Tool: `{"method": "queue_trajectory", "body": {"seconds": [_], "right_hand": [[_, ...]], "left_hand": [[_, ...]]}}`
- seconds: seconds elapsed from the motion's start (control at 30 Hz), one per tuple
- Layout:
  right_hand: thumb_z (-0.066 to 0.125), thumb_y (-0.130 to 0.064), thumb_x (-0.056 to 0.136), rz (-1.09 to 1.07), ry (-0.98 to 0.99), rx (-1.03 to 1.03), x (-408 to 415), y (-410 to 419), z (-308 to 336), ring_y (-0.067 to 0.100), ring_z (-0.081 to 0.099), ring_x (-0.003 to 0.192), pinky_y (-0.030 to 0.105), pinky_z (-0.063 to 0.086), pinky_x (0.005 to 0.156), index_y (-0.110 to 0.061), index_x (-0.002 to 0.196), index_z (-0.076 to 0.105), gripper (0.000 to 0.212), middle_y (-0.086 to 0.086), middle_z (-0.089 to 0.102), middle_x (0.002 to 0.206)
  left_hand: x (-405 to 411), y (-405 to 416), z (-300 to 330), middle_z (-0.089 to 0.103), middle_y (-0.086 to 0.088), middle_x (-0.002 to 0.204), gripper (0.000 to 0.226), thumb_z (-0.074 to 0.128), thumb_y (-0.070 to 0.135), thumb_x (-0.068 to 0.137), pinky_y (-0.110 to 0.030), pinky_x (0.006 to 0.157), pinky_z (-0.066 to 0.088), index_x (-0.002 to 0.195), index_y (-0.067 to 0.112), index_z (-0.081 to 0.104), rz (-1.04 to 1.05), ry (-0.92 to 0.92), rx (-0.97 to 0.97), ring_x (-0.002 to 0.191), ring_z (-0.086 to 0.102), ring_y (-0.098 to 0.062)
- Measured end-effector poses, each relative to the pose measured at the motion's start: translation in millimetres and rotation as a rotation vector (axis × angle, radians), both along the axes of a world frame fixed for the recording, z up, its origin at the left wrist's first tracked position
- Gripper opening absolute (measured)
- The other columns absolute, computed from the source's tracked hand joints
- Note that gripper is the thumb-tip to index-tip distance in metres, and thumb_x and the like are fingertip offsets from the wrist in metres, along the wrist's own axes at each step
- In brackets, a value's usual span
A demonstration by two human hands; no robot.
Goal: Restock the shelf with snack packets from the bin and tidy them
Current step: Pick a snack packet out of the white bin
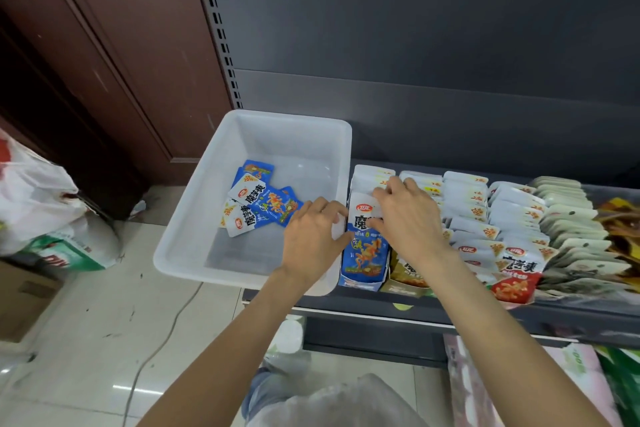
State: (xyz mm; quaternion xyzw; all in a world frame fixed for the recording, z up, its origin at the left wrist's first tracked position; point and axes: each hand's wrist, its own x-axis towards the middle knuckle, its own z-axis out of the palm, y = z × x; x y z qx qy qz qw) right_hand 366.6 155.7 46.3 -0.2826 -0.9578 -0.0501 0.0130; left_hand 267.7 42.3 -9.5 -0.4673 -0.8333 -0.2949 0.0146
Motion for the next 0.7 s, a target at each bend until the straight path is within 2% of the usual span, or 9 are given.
{"method": "queue_trajectory", "body": {"seconds": [0.07,0.17,0.27,0.33,0.4,0.43,0.5,0.6,0.7], "right_hand": [[0.067,-0.047,0.081,-0.086,0.05,-0.047,1,4,1,0.022,0.048,0.107,0.029,0.044,0.08,-0.014,0.122,0.046,0.056,0.006,0.048,0.118],[0.074,-0.043,0.076,-0.122,0.248,-0.237,10,9,9,0.021,0.044,0.111,0.03,0.042,0.082,-0.02,0.125,0.043,0.062,0.004,0.044,0.12],[0.069,-0.036,0.083,-0.087,0.486,-0.402,16,1,24,0.016,0.047,0.108,0.028,0.041,0.081,-0.024,0.124,0.047,0.048,-0.001,0.049,0.119],[0.063,-0.029,0.088,-0.022,0.625,-0.476,11,-15,36,0.007,0.051,0.096,0.021,0.042,0.075,-0.024,0.12,0.052,0.034,-0.007,0.054,0.11],[0.061,-0.022,0.09,0.074,0.681,-0.565,-6,-35,41,0.003,0.054,0.083,0.013,0.041,0.067,-0.024,0.112,0.057,0.023,-0.013,0.058,0.095],[0.06,-0.02,0.09,0.123,0.659,-0.606,-20,-44,38,0.003,0.056,0.079,0.012,0.041,0.065,-0.023,0.108,0.059,0.018,-0.013,0.061,0.09],[0.059,-0.02,0.09,0.187,0.532,-0.64,-59,-59,18,0.005,0.059,0.077,0.019,0.047,0.068,-0.021,0.104,0.062,0.014,-0.011,0.065,0.088],[0.054,-0.021,0.091,0.16,0.274,-0.597,-129,-65,-32,0.02,0.06,0.094,0.031,0.049,0.08,-0.018,0.113,0.061,0.023,-0.001,0.066,0.105],[0.053,-0.027,0.093,0.077,0.029,-0.541,-179,-55,-78,0.029,0.051,0.113,0.036,0.044,0.091,-0.011,0.126,0.053,0.036,0.012,0.054,0.123]], "left_hand": [[-1,0,1,0.06,0.002,0.093,0.038,0.073,0.036,0.078,-0.023,0.072,0.042,0.109,0.021,0.058,0.02,-0.032,-0.026,0.087,0.055,-0.015],[-4,-5,2,0.058,0.006,0.097,0.036,0.069,0.037,0.081,-0.019,0.069,0.038,0.111,0.023,0.055,0.027,-0.115,-0.011,0.092,0.051,-0.011],[-12,-23,3,0.059,0.009,0.095,0.027,0.069,0.029,0.082,-0.018,0.068,0.044,0.106,0.022,0.059,0.058,-0.192,0.131,0.085,0.05,-0.006],[-25,-44,2,0.06,0.012,0.095,0.021,0.069,0.022,0.082,-0.013,0.07,0.041,0.102,0.02,0.062,0.129,-0.198,0.224,0.083,0.051,-0.004],[-47,-67,-4,0.062,0.012,0.095,0.02,0.07,0.013,0.08,-0.014,0.069,0.038,0.097,0.019,0.064,0.214,-0.167,0.229,0.081,0.052,-0.005],[-59,-77,-6,0.063,0.011,0.095,0.021,0.069,0.011,0.079,-0.016,0.068,0.037,0.097,0.019,0.064,0.25,-0.165,0.198,0.079,0.054,-0.008],[-87,-89,-10,0.066,0.007,0.096,0.022,0.066,0.009,0.08,-0.019,0.068,0.037,0.1,0.018,0.063,0.305,-0.21,0.132,0.082,0.059,-0.013],[-122,-80,-17,0.067,0.0,0.104,0.024,0.061,0.01,0.084,-0.024,0.073,0.044,0.108,0.014,0.061,0.343,-0.334,0.012,0.09,0.063,-0.018],[-148,-61,-34,0.06,-0.004,0.126,0.036,0.055,0.015,0.088,-0.031,0.091,0.043,0.125,0.012,0.055,0.303,-0.353,-0.282,0.111,0.058,-0.023]]}}
